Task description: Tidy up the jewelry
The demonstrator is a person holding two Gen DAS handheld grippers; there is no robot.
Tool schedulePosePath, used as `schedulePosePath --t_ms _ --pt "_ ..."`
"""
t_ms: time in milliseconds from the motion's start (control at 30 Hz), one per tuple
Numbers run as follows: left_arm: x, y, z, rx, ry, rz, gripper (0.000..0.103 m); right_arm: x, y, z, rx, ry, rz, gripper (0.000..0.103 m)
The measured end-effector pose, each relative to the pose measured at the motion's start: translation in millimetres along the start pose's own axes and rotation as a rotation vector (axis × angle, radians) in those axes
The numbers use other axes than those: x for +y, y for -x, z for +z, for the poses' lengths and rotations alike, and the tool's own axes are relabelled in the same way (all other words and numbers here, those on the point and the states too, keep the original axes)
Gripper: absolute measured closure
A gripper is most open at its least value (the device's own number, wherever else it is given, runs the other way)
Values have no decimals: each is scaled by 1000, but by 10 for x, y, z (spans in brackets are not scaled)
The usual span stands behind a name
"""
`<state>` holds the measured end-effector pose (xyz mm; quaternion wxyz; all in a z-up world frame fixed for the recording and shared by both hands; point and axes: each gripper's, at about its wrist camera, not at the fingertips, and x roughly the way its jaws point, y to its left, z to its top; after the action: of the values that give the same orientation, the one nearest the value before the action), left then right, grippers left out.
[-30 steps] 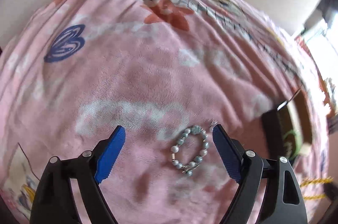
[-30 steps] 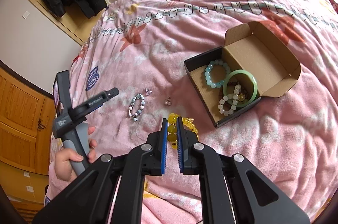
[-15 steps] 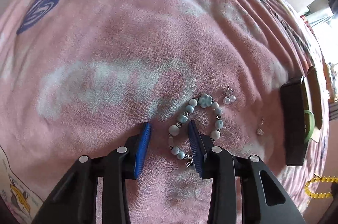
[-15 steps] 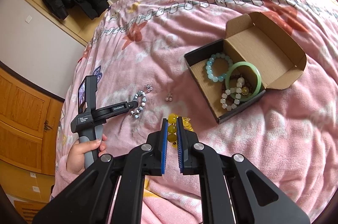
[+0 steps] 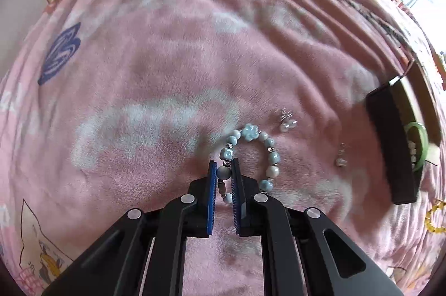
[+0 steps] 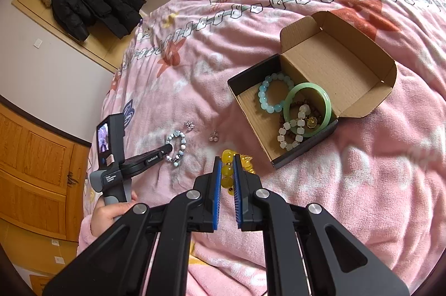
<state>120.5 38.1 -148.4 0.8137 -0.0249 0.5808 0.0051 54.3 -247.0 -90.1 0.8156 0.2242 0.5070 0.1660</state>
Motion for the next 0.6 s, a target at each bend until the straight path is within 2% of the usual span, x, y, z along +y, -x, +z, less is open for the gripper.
schedulePosePath --t_ms 233,400,600 --pt "-151 364 -81 -91 -40 -20 92 -8 107 -19 -15 5 -4 94" --pt "-406 613 -93 -172 -90 -16 92 -47 157 18 -29 1 -5 94" --pt "-715 996 6 -273 -149 -51 92 -147 249 72 -51 -12 -12 94"
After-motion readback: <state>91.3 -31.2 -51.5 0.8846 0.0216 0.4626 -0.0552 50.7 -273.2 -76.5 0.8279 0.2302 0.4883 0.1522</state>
